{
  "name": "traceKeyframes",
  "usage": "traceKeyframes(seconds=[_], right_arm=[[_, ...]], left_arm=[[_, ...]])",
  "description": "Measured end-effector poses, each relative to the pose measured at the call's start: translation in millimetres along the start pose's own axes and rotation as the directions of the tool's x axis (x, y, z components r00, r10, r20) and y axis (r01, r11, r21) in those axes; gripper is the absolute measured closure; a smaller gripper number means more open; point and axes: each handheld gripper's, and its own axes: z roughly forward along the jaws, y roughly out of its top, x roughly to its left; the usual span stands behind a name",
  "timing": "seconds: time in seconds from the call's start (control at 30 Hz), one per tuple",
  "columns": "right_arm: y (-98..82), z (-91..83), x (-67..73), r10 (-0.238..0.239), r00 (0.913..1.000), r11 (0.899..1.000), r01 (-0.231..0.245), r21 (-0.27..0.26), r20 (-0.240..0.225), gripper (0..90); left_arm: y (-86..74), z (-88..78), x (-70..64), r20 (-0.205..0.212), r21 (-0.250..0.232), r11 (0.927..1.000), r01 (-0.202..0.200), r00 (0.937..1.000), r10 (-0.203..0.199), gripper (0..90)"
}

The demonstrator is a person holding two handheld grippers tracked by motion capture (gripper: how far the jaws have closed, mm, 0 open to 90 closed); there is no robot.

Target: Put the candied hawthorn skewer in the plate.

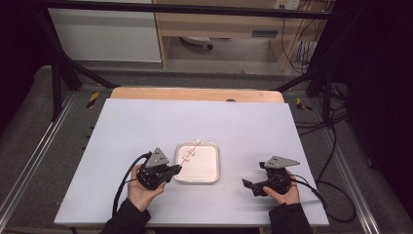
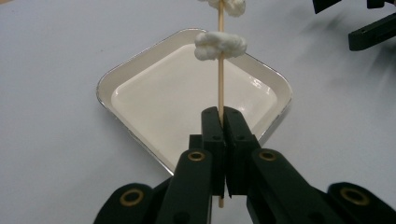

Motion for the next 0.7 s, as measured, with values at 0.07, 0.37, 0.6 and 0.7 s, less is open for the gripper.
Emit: traceKeyframes(seconds=[0.07,0.37,0.6,0.7], right_arm=[[-1.1,-1.8,-1.1,0.008,1.0000,1.000,-0.008,-0.002,0.002,0.9],[-4.7,-4.8,-3.3,0.012,0.9999,1.000,-0.012,0.004,0.006,0.9],[-5.7,-3.6,-2.4,0.008,1.0000,1.000,-0.008,0.009,-0.004,0.9],[-5.9,-3.3,-2.5,0.004,1.0000,1.000,-0.004,0.014,-0.003,0.8]], left_arm=[[3.2,3.8,0.7,-0.004,0.010,0.9999,0.002,1.0000,-0.002,88.4],[12.8,24.8,3.5,-0.030,0.063,0.9976,0.029,0.9992,-0.027,88.4],[12.3,42.0,5.3,-0.064,0.128,0.9902,0.055,0.9969,-0.047,88.3],[10.6,48.4,4.9,-0.079,0.160,0.9852,0.063,0.9956,-0.051,88.4]])
